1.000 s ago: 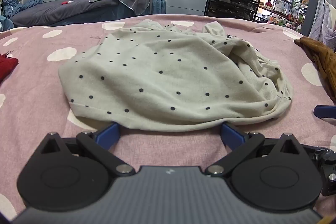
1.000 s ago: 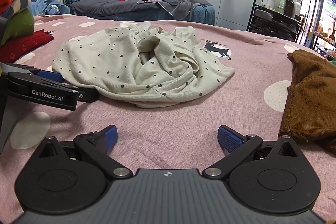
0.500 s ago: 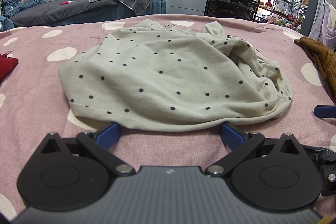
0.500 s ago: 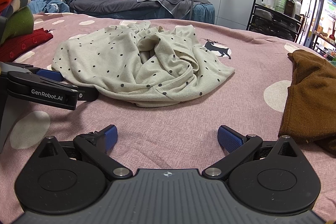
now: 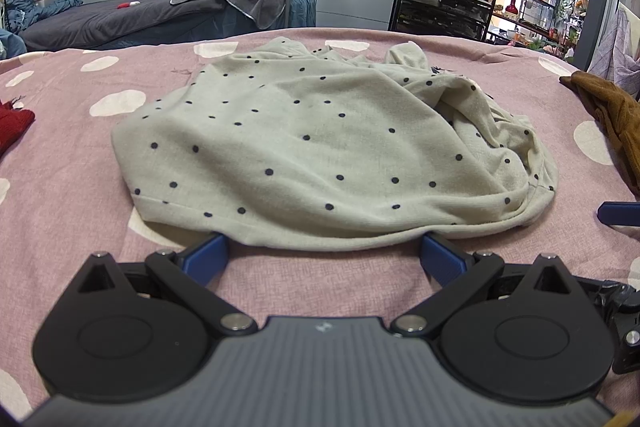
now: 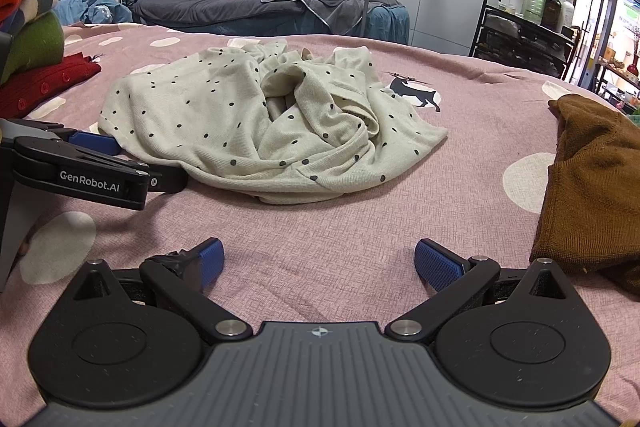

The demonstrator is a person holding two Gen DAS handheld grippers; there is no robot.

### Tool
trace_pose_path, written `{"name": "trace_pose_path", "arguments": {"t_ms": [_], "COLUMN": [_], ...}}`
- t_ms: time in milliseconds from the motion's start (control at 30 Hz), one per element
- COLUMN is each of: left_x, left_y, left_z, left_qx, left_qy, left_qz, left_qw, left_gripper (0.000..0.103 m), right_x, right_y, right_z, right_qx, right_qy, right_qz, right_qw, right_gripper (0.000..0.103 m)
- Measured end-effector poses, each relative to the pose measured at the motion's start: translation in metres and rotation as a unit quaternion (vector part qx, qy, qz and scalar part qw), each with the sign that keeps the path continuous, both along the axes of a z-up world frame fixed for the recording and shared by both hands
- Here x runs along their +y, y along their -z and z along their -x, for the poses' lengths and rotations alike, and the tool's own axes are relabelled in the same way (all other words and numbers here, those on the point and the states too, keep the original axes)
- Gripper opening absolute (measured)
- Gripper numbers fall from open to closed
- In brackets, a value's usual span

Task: Fold small clothes

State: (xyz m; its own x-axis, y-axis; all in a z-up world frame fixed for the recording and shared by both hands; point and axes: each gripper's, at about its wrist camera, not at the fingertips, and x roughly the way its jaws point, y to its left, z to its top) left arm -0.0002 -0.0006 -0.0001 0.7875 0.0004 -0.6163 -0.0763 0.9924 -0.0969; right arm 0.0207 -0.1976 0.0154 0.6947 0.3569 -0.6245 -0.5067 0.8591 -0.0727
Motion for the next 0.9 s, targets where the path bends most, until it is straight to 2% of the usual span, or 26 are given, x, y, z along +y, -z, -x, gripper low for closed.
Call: {"name": "trace_pose_path", "arguments": {"t_ms": [200,367,500,567,633,800,900], "left_x": [-0.002,-0.006,-0.001,0.003,0.011,0.035,0.036], "left_y": [-0.001,-0.017,-0.035,-0.049,-0.066,-0.112,-0.128], "left_z": [0.001,-0.004,-0.007,-0.005,-0.002,0.015,0.024], "left_qx": [0.006,0.059,0.125,0.146,0.163,0.138,0.123], "left_qy": [-0.003,-0.018,-0.058,-0.074,-0.109,-0.110,-0.108], "left_qz": [-0.007,-0.032,-0.084,-0.113,-0.129,-0.073,-0.072], "left_qw": [0.9999,0.9976,0.9869,0.9801,0.9721,0.9816,0.9839], "left_gripper": [0.103,0.103,0.103,0.103,0.103,0.103,0.103], "right_x": [0.005,0.007,0.020,0.026,0.034,0.052,0.057], "right_y": [-0.001,-0.005,-0.020,-0.033,-0.052,-0.085,-0.092], "right_z": [0.008,0.005,-0.008,-0.009,-0.009,-0.011,-0.015], "right_qx": [-0.019,-0.010,0.052,0.059,0.053,0.055,0.070], "right_qy": [0.003,0.006,0.022,0.023,0.016,0.002,-0.004], "right_qz": [0.018,0.025,0.037,0.037,0.042,0.069,0.064], "right_qw": [1.000,1.000,0.998,0.997,0.998,0.996,0.995], "right_gripper": [0.103,0.103,0.103,0.103,0.103,0.103,0.103]}}
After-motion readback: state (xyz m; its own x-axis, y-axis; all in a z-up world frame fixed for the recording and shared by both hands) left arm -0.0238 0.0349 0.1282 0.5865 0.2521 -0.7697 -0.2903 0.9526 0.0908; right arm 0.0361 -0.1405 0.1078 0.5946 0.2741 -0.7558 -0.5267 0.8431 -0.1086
